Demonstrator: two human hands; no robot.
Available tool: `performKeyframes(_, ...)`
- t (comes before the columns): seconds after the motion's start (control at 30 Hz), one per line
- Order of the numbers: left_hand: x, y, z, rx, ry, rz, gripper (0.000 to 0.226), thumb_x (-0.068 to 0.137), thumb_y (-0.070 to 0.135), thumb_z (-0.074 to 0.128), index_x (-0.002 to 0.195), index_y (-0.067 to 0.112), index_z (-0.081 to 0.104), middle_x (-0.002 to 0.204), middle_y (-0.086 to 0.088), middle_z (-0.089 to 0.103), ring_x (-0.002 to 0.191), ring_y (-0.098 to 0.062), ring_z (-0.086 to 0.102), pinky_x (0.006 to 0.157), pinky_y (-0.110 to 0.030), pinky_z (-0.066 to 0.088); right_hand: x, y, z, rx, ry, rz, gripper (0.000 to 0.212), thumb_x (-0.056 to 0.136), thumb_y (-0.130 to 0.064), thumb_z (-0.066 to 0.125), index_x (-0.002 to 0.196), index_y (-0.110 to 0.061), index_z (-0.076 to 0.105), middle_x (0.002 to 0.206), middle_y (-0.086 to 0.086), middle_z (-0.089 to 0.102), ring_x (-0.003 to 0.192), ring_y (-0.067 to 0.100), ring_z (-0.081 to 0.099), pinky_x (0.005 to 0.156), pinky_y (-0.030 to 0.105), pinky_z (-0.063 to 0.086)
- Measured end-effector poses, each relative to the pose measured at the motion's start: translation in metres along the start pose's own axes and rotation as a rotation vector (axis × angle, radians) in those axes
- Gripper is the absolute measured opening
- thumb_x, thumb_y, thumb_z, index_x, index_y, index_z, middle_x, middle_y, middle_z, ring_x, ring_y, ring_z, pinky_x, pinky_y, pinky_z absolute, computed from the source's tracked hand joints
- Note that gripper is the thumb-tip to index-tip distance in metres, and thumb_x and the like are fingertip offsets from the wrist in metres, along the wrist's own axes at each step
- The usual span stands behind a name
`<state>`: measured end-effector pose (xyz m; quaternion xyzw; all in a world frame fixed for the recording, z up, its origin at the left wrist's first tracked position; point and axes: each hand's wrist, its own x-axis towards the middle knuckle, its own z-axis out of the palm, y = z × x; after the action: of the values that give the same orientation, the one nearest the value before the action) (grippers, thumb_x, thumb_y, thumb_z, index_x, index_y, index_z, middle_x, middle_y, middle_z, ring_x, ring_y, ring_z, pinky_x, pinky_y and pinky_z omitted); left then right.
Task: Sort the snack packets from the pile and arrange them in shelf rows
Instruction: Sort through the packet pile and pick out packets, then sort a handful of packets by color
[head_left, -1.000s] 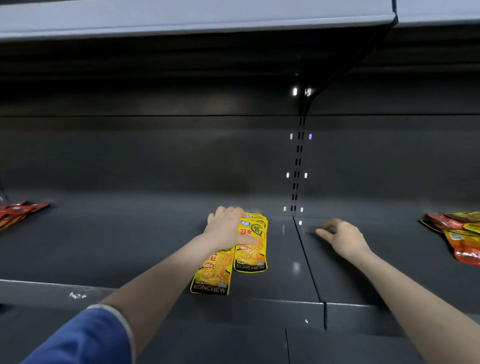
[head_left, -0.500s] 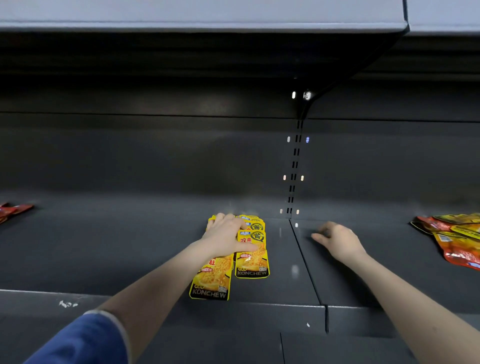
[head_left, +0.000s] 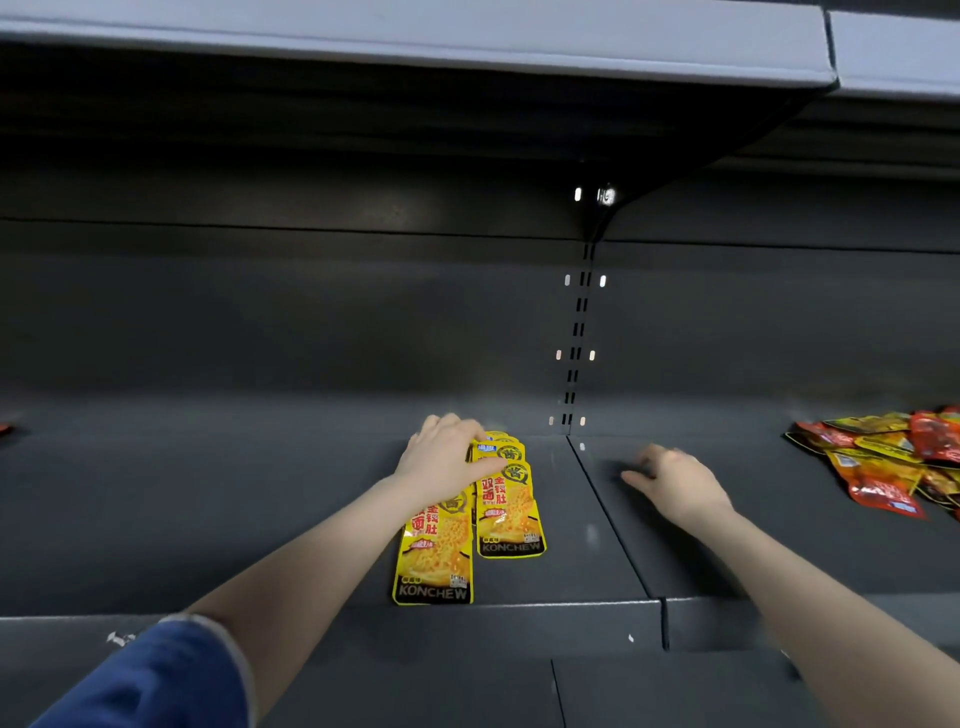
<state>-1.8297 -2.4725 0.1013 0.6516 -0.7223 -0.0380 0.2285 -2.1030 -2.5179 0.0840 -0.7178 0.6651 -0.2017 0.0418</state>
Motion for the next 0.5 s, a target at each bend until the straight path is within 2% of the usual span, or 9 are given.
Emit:
performKeyframes(0.13, 0.002, 0.004, 0.003, 0.065, -0.005, 0.005, 0.048, 0.089, 0.052, 0.054, 0.125, 0.020, 0.053, 0.124, -0.004, 0.050, 0.122, -0.023, 0.039, 0.099, -0.039, 0.038, -0.013, 0.007, -0.007, -0.113, 0.020, 0.018, 0.034, 0.095, -0.036, 0.050, 0.118, -0.012, 0.056, 0.117, 0.011, 0.055, 0.112, 0.029, 0.051, 0.087, 0.031, 0.043)
performKeyframes(0.33, 0.002, 0.029, 0.006, 0.114, 0.059, -0.005, 0.041, 0.092, 0.047, 0.052, 0.124, 0.020, 0.053, 0.124, -0.005, 0.050, 0.123, -0.025, 0.040, 0.095, -0.035, 0.037, -0.025, 0.031, -0.021, -0.222, 0.051, 0.022, 0.030, 0.095, -0.036, 0.049, 0.110, -0.011, 0.058, 0.117, 0.012, 0.058, 0.123, 0.029, 0.046, 0.093, 0.034, 0.044)
performKeyframes(0.5, 0.005, 0.080, 0.016, 0.128, 0.073, -0.022, 0.040, 0.092, 0.045, 0.053, 0.124, 0.021, 0.052, 0.126, -0.005, 0.049, 0.123, -0.025, 0.040, 0.097, -0.035, 0.037, -0.025, 0.076, -0.047, -0.276, 0.105, -0.039, 0.032, 0.093, -0.038, 0.050, 0.110, -0.013, 0.060, 0.110, 0.009, 0.057, 0.108, 0.028, 0.053, 0.087, 0.031, 0.043)
